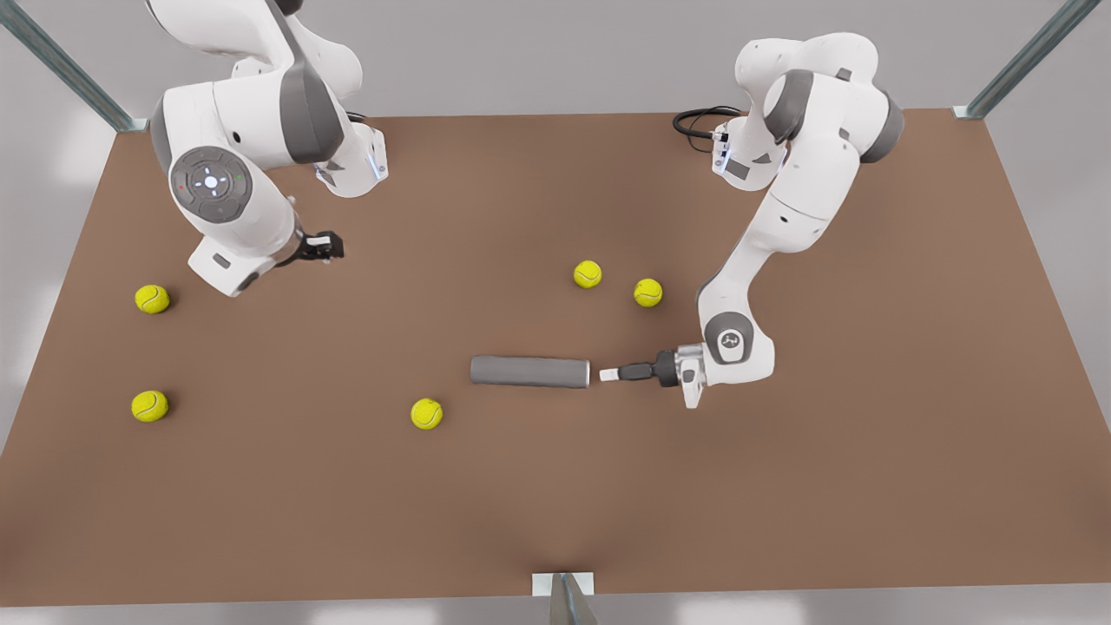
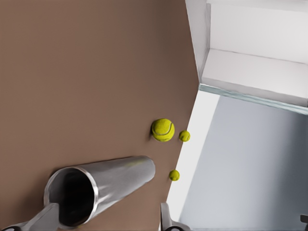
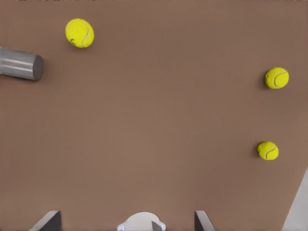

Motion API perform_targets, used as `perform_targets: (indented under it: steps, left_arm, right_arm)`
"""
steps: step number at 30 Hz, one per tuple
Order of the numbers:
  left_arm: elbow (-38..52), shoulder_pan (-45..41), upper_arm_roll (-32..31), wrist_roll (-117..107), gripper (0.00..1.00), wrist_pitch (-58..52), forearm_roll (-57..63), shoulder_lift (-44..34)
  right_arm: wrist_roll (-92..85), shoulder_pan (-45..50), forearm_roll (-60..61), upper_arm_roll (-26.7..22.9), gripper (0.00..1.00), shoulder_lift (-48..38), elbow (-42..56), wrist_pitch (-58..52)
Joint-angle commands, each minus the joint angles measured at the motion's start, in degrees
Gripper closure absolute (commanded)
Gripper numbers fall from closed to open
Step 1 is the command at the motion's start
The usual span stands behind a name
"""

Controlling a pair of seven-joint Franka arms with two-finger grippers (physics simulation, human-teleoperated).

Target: Put the tennis tube upright

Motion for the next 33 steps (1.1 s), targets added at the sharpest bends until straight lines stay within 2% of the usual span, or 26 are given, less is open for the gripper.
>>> perform_targets:
  steps: [1, 8, 10, 12, 23, 24, 26, 30, 31, 33]
  left_arm:
    - [0.08, 0.01, -0.03, 0.01, 0.0, 0.05, 0.12, 0.06]
    - [2.54, -0.95, -1.26, 0.01, 0.0, 1.37, 1.61, 2.7]
    - [3.33, -0.95, -1.88, 0.01, 0.0, 2.33, 1.61, 3.49]
    - [3.95, -0.95, -1.97, 0.01, 0.0, 2.42, 1.61, 3.93]
    - [4.92, -1.22, -4.95, 1.06, 0.0, 4.09, 1.44, 5.95]
    - [4.92, -1.22, -4.95, 1.06, 0.02, 4.18, 1.44, 5.95]
    - [4.92, -1.22, -6.01, 1.06, 0.21, 5.67, 1.44, 6.13]
    - [4.92, -1.22, -6.1, 1.06, 0.33, 5.67, 1.44, 6.39]
    - [4.92, -1.22, -6.18, 1.15, 0.41, 5.67, 1.44, 6.39]
    - [4.92, -1.22, -6.18, 1.07, 0.45, 5.67, 1.53, 6.39]
  right_arm:
    - [0.0, -0.04, -0.05, 0.0, 0.0, -0.04, 0.0, 0.0]
    - [0.0, 0.66, -1.1, 0.0, 0.0, 0.31, -0.09, 0.53]
    - [8.09, 1.01, -2.77, 0.0, 0.0, 3.11, 0.0, 4.83]
    - [8.0, 1.01, -5.23, -0.52, 0.0, 7.78, 1.22, 8.87]
    - [7.38, -0.83, -3.3, -0.44, 0.0, 7.87, 2.55, 9.49]
    - [7.38, -0.83, -3.21, -0.44, 0.0, 7.87, 2.46, 9.49]
    - [7.3, -0.66, -3.3, -0.44, 0.0, 7.95, 2.46, 9.49]
    - [7.12, -0.74, -3.39, -0.44, 0.0, 7.95, 2.46, 9.58]
    - [7.12, -0.74, -3.39, -0.44, 0.0, 7.95, 2.46, 9.58]
    - [7.21, -0.74, -3.47, -0.44, 0.0, 7.95, 2.46, 9.93]
